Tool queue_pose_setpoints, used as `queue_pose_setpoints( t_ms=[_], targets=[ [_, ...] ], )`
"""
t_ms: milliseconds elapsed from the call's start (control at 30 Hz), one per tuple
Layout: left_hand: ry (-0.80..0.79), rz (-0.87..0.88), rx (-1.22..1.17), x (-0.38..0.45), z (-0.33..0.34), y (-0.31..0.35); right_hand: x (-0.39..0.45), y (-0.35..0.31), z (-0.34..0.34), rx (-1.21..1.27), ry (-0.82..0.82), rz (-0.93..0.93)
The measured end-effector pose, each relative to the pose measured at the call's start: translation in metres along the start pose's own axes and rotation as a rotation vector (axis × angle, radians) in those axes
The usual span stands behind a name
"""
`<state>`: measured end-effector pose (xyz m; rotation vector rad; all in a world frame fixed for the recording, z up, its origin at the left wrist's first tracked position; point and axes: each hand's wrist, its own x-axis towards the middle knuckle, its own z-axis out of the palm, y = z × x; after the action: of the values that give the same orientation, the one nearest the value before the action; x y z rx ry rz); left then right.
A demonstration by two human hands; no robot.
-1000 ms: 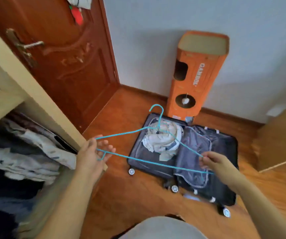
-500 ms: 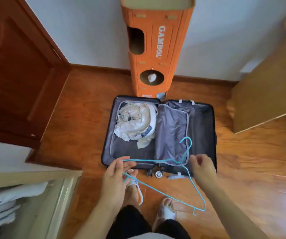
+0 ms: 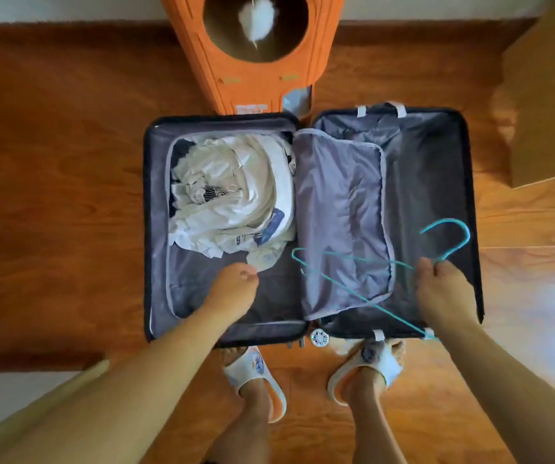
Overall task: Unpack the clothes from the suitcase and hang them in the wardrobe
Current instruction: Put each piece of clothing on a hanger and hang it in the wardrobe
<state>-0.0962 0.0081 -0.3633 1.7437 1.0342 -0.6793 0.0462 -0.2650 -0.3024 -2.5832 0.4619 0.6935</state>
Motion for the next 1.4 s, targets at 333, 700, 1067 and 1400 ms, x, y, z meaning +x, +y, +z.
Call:
queue_pose_setpoints(
  t_ms=[333, 700, 1067, 1400],
  targets=[
    [0.346, 0.087, 0.507, 0.257, 0.089, 0.058, 0.102, 0.083, 0.087, 0.226, 0.097, 0.135],
    [0.402, 0.131, -0.277, 0.057, -0.043, 0.074, -0.013, 0.076, 0.004, 0.332, 0.026, 0.228],
    [0.178, 0.343, -0.618, -0.334, -0.254, 0.244, -0.195, -0.034, -0.215, 0.422, -0.091, -0.054],
    [0.236, 0.777, -0.467, -0.624, -0.267, 0.290, -0.319, -0.132, -0.287, 0.714, -0.529, -0.774]
  ],
)
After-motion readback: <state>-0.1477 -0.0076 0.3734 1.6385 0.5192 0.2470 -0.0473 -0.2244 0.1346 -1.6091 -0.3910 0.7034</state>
